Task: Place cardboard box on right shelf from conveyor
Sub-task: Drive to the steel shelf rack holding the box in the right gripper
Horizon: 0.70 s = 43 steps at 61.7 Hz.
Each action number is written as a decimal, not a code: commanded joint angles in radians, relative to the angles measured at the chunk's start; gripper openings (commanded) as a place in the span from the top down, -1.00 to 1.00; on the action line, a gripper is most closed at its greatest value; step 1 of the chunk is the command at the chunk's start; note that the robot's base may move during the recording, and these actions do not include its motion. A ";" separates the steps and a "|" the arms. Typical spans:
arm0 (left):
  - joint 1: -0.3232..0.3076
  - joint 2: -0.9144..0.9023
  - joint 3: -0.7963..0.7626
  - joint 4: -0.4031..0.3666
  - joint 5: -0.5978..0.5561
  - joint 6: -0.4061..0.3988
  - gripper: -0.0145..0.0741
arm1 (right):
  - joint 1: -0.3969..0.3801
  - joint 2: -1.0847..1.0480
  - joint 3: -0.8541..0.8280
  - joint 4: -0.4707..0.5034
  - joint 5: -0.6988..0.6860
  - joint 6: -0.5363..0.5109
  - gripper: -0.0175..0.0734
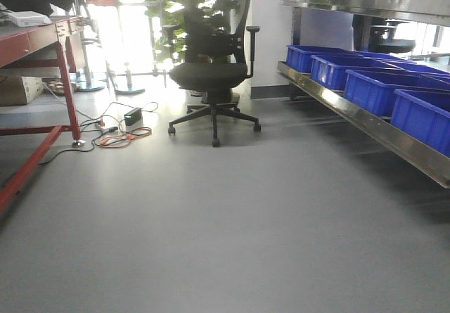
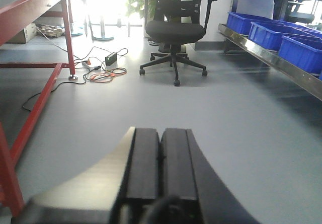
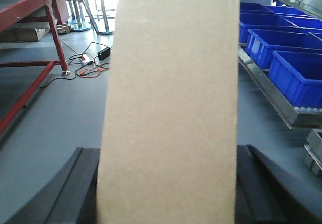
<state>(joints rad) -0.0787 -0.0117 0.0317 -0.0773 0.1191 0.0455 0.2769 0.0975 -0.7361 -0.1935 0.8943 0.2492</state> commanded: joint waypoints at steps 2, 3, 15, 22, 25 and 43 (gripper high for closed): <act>-0.006 -0.017 0.009 -0.006 -0.088 0.000 0.94 | -0.003 0.020 -0.025 -0.016 -0.106 -0.009 0.14; -0.006 -0.017 0.009 -0.006 -0.088 0.000 0.94 | -0.003 0.020 -0.025 -0.016 -0.106 -0.009 0.14; -0.006 -0.017 0.009 -0.006 -0.088 0.000 0.94 | -0.003 0.020 -0.025 -0.016 -0.106 -0.009 0.14; -0.006 -0.017 0.009 -0.006 -0.088 0.000 0.94 | -0.003 0.020 -0.025 -0.016 -0.106 -0.009 0.14; -0.006 -0.017 0.009 -0.006 -0.088 0.000 0.94 | -0.003 0.020 -0.025 -0.016 -0.106 -0.009 0.14; -0.006 -0.017 0.009 -0.006 -0.088 0.000 0.94 | -0.003 0.020 -0.025 -0.016 -0.106 -0.009 0.14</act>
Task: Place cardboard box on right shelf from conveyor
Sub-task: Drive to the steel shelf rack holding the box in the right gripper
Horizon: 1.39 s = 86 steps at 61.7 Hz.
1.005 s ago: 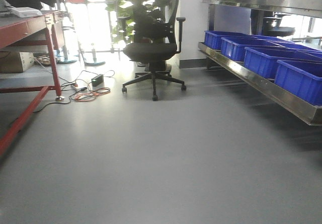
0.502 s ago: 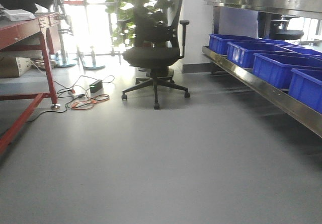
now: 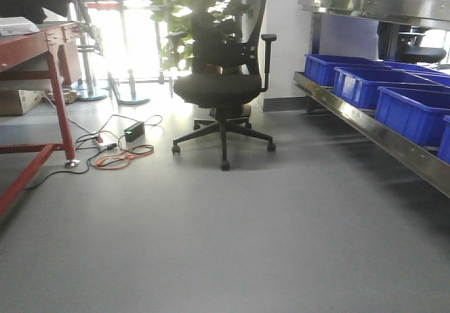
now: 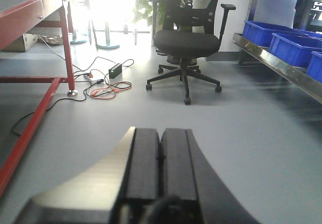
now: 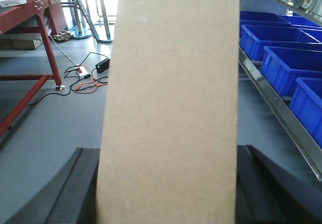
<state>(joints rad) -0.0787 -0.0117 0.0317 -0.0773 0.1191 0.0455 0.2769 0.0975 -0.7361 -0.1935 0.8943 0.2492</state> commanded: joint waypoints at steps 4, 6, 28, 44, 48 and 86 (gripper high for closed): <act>-0.006 -0.017 0.009 -0.006 -0.088 0.000 0.94 | -0.003 0.020 -0.025 -0.016 -0.106 -0.009 0.14; -0.006 -0.017 0.009 -0.006 -0.088 0.000 0.94 | -0.003 0.020 -0.025 -0.016 -0.106 -0.009 0.14; -0.006 -0.017 0.009 -0.006 -0.088 0.000 0.94 | -0.003 0.020 -0.025 -0.016 -0.106 -0.009 0.14; -0.006 -0.017 0.009 -0.006 -0.088 0.000 0.94 | -0.003 0.020 -0.025 -0.016 -0.106 -0.009 0.14; -0.006 -0.017 0.009 -0.006 -0.088 0.000 0.94 | -0.003 0.020 -0.025 -0.016 -0.106 -0.009 0.14; -0.006 -0.017 0.009 -0.006 -0.088 0.000 0.94 | -0.003 0.020 -0.025 -0.016 -0.106 -0.009 0.14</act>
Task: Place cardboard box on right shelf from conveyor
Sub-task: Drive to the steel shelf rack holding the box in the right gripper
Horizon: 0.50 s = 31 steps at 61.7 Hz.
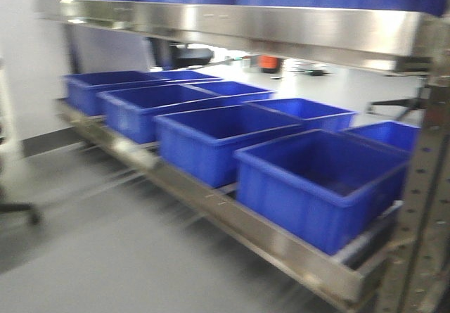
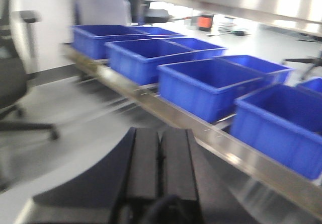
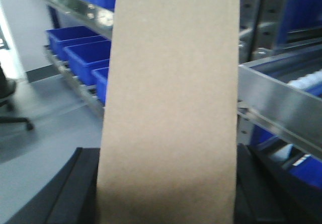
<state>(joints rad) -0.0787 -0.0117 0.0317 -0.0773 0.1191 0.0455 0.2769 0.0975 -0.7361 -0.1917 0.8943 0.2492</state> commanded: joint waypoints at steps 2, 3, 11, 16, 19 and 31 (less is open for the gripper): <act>-0.006 -0.017 0.009 -0.006 -0.088 0.000 0.93 | -0.003 0.020 -0.025 -0.018 -0.106 -0.009 0.14; -0.006 -0.017 0.009 -0.006 -0.088 0.000 0.94 | -0.003 0.020 -0.025 -0.018 -0.106 -0.009 0.14; -0.006 -0.017 0.009 -0.006 -0.088 0.000 0.94 | -0.003 0.020 -0.025 -0.018 -0.106 -0.009 0.14; -0.006 -0.017 0.009 -0.006 -0.088 0.000 0.94 | -0.003 0.020 -0.025 -0.018 -0.106 -0.009 0.14; -0.006 -0.017 0.009 -0.006 -0.088 0.000 0.94 | -0.003 0.020 -0.025 -0.018 -0.106 -0.009 0.14; -0.006 -0.017 0.009 -0.006 -0.088 0.000 0.94 | -0.003 0.020 -0.025 -0.018 -0.106 -0.009 0.14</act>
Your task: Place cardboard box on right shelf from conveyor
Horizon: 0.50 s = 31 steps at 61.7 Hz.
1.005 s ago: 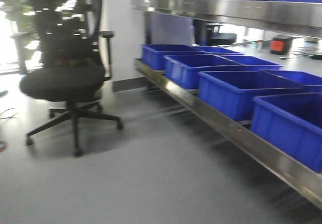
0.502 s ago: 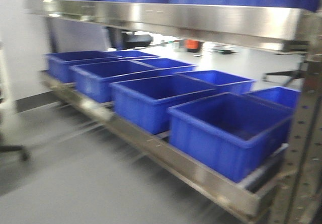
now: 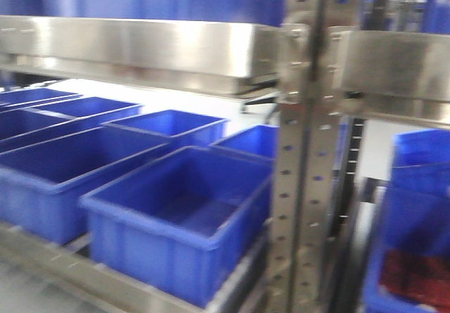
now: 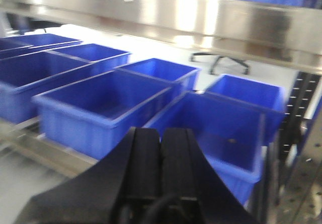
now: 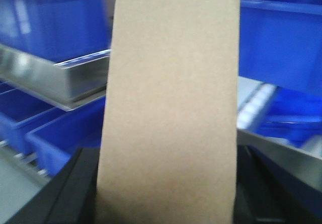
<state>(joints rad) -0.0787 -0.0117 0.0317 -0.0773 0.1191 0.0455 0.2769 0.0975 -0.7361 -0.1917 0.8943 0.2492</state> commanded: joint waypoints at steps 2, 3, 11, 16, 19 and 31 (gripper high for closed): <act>-0.006 -0.017 0.009 -0.006 -0.088 0.000 0.94 | -0.003 0.020 -0.025 -0.018 -0.106 -0.009 0.14; -0.006 -0.017 0.009 -0.006 -0.088 0.000 0.94 | -0.003 0.020 -0.025 -0.018 -0.106 -0.009 0.14; -0.006 -0.017 0.009 -0.006 -0.088 0.000 0.93 | -0.003 0.020 -0.025 -0.018 -0.106 -0.009 0.14; -0.006 -0.017 0.009 -0.006 -0.088 0.000 0.94 | -0.003 0.020 -0.025 -0.018 -0.106 -0.009 0.14; -0.006 -0.017 0.009 -0.006 -0.088 0.000 0.94 | -0.003 0.020 -0.025 -0.018 -0.106 -0.009 0.14; -0.006 -0.017 0.009 -0.006 -0.088 0.000 0.93 | -0.003 0.020 -0.025 -0.018 -0.106 -0.009 0.14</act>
<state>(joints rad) -0.0787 -0.0117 0.0317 -0.0773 0.1191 0.0455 0.2769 0.0975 -0.7361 -0.1917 0.8943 0.2492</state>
